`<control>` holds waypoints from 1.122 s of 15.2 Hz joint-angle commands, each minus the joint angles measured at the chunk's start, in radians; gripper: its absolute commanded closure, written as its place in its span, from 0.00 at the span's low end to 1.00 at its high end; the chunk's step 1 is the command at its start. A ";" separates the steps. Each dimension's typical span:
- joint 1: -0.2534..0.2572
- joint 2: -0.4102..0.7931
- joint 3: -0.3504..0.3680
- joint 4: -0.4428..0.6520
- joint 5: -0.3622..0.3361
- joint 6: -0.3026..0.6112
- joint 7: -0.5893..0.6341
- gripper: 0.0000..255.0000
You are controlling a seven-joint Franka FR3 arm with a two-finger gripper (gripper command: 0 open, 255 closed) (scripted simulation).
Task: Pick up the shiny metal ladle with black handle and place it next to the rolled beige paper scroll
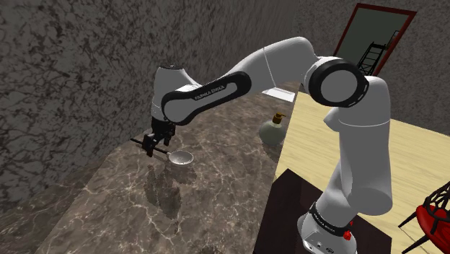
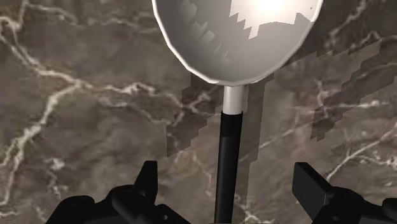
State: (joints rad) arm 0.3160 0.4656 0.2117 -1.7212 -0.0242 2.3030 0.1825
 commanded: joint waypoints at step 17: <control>-0.001 -0.011 0.001 0.009 0.002 -0.020 0.000 1.00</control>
State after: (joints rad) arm 0.3159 0.4594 0.2124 -1.7154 -0.0233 2.2923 0.1831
